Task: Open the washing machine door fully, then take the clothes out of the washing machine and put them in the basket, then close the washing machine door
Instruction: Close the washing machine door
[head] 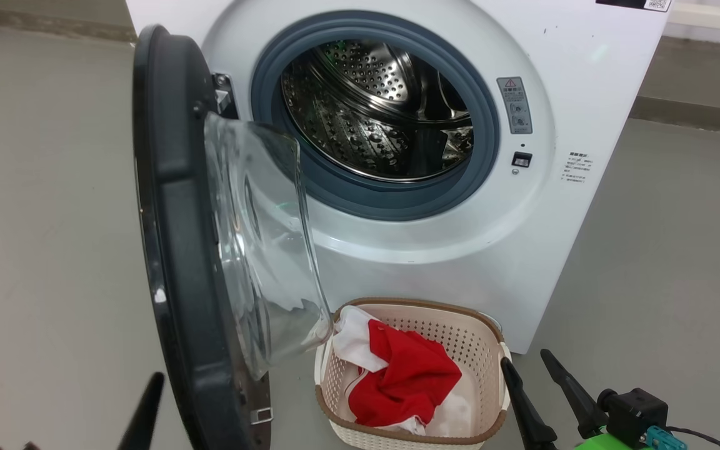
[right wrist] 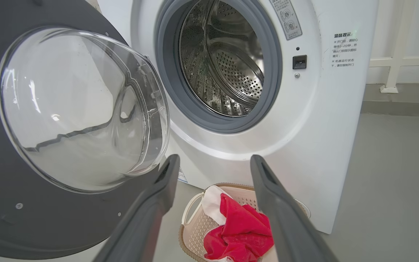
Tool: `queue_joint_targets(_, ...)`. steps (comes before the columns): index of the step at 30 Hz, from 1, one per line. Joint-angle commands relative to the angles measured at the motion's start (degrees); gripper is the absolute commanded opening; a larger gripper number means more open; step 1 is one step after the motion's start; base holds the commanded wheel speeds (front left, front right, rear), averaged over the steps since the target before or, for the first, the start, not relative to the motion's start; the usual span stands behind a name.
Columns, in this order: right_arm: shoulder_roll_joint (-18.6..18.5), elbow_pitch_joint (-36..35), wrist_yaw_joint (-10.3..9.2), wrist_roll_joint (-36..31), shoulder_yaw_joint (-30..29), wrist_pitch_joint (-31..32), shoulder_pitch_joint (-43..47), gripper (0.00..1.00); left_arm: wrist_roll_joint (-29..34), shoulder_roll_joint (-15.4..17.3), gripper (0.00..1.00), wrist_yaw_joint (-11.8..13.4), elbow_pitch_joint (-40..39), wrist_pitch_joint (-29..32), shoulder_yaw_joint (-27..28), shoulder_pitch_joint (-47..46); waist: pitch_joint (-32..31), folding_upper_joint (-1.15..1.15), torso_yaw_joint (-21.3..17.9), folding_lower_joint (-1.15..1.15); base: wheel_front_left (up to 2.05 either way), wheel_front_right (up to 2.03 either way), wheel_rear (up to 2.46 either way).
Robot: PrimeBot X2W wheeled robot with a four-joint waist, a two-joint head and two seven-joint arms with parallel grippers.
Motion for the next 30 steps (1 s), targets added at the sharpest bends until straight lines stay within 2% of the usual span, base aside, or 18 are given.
queue_joint_targets(1, -0.17, -1.60, 0.36, -0.48, 1.31, -0.38, -0.40, 1.00, -2.92, 2.33, 0.00, -0.33, -3.28, 2.34, 1.24, -0.95, 0.23, 0.00, -0.16, 0.00, 0.00, 0.00, 0.00)
queue_joint_targets(5, -0.17, -1.69, 0.36, -0.44, 1.41, -0.38, -0.63, 1.00, -6.81, 4.75, 0.00, -0.33, -6.55, 7.47, -0.34, 0.07, 0.73, 0.00, -0.52, 0.00, 0.00, 0.00, 0.00)
queue_joint_targets(10, -0.17, -1.74, 0.36, -0.45, 1.27, -0.38, -1.10, 1.00, -8.91, 4.56, 0.00, -0.33, -8.79, 10.83, -0.95, -0.19, 1.39, 0.00, -0.98, 0.00, 0.00, 0.00, 0.00)
queue_joint_targets(15, -0.17, -1.78, 0.36, -0.58, 1.17, -0.38, -1.98, 1.00, -7.90, 3.24, 0.00, -0.33, -9.62, 12.74, -2.24, -1.58, 2.74, 0.00, -2.25, 0.00, 0.00, 0.00, 0.00)
queue_joint_targets(23, -0.17, -2.12, 0.36, -0.91, 0.53, -0.38, -3.62, 1.00, -4.85, 0.17, 0.00, -0.33, -8.35, 13.43, -7.14, -8.14, 5.48, 0.00, -5.86, 0.00, 0.00, 0.00, 0.00)
queue_joint_targets(30, -0.17, -2.59, 0.36, -1.12, -0.36, -0.38, -5.80, 1.00, -0.21, -1.35, 0.00, -0.33, -3.96, 8.26, -11.26, -17.73, 9.16, 0.00, -10.74, 0.00, 0.00, 0.00, 0.00)
